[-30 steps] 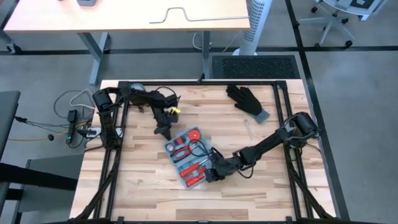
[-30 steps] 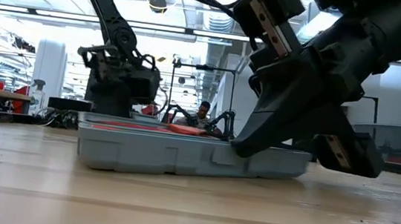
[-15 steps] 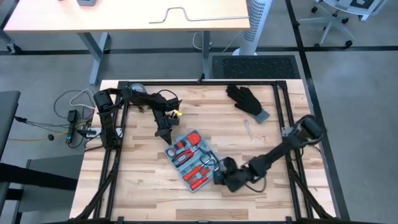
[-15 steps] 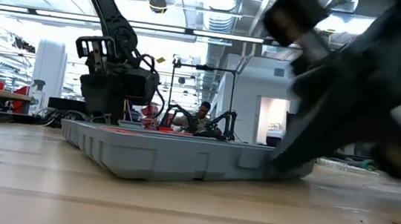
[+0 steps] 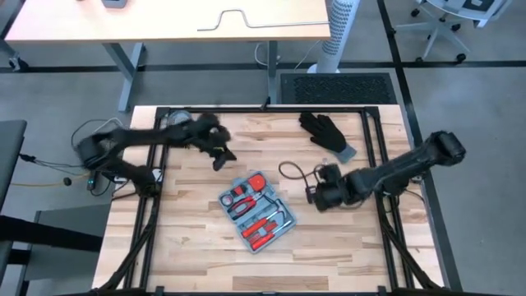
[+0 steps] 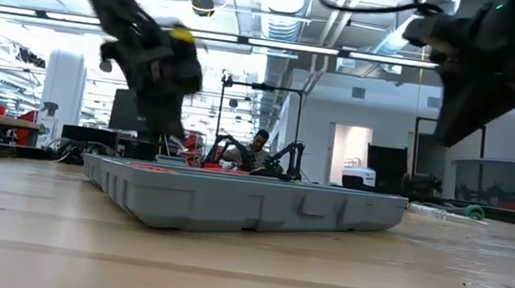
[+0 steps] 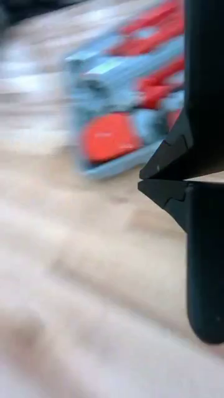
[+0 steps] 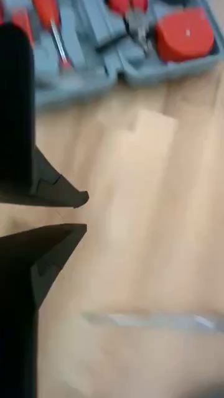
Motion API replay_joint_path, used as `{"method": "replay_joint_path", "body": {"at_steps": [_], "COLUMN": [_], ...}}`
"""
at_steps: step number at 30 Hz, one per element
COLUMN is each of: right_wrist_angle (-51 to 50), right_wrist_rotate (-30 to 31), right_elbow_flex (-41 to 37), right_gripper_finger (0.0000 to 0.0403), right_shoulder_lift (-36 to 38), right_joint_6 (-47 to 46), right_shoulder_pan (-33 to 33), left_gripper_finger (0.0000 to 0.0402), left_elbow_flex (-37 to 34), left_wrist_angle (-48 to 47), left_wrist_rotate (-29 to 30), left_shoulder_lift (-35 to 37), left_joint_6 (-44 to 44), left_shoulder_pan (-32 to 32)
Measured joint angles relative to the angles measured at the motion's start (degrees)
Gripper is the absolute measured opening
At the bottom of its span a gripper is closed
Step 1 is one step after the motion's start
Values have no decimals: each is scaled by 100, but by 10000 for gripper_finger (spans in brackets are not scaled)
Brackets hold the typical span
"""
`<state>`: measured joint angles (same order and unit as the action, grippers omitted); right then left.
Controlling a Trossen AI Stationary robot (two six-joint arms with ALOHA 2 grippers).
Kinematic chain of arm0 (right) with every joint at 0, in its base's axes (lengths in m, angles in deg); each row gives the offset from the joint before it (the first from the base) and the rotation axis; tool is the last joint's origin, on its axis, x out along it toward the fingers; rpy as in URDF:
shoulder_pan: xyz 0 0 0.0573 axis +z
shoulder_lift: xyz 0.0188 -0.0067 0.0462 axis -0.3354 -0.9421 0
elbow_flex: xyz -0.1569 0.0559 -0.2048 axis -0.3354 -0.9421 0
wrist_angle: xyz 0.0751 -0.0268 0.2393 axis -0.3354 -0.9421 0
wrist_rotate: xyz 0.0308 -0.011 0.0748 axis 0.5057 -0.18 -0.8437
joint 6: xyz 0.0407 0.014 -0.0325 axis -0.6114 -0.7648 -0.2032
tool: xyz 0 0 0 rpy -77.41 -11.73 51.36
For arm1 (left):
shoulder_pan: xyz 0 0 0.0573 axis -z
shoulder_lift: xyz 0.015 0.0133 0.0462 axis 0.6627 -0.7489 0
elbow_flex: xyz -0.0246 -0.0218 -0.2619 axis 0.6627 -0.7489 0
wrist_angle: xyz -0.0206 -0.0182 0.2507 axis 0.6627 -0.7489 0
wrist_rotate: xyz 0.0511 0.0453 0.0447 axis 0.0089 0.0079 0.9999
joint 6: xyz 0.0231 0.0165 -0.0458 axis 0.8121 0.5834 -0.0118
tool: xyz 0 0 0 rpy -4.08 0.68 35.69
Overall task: Prefit tool cases
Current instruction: Adjust the gray toolbox
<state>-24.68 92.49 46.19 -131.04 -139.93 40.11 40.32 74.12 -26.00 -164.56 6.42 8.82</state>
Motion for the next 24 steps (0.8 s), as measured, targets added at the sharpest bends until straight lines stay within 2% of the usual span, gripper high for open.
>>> {"method": "replay_joint_path", "body": {"at_steps": [5, 9, 12, 17, 22, 24], "right_wrist_angle": [-307, -207, 44, 423, 1293, 1332], "right_wrist_rotate": [-92, -772, -1071, -1321, -1909, -1945], "right_elbow_flex": [-15, -230, -455, -808, -1317, -1481], "right_gripper_finger": [109, 155, 189, 227, 233, 231], "right_shoulder_lift": [267, 258, 246, 256, 256, 233], "right_joint_6": [2161, 3636, 4341, 4986, 5241, 5214], "right_shoulder_pan": [-1200, -2299, -2920, -3612, -3935, -3983], "left_gripper_finger": [0, 0, 0, 0, 0, 0], "left_elbow_flex": [-1503, -2372, -2761, -2986, -2993, -2998], "left_wrist_angle": [1563, 1748, 1747, 1747, 1647, 1563], "left_wrist_rotate": [922, 1808, 2431, 3607, 4808, 5274], "left_shoulder_lift": [1800, 2859, 3385, 3716, 3594, 3480], "left_joint_6": [-2122, -3500, -4242, -5231, -6131, -6512], "left_shoulder_pan": [236, 780, 1353, 2520, 3763, 4239]}}
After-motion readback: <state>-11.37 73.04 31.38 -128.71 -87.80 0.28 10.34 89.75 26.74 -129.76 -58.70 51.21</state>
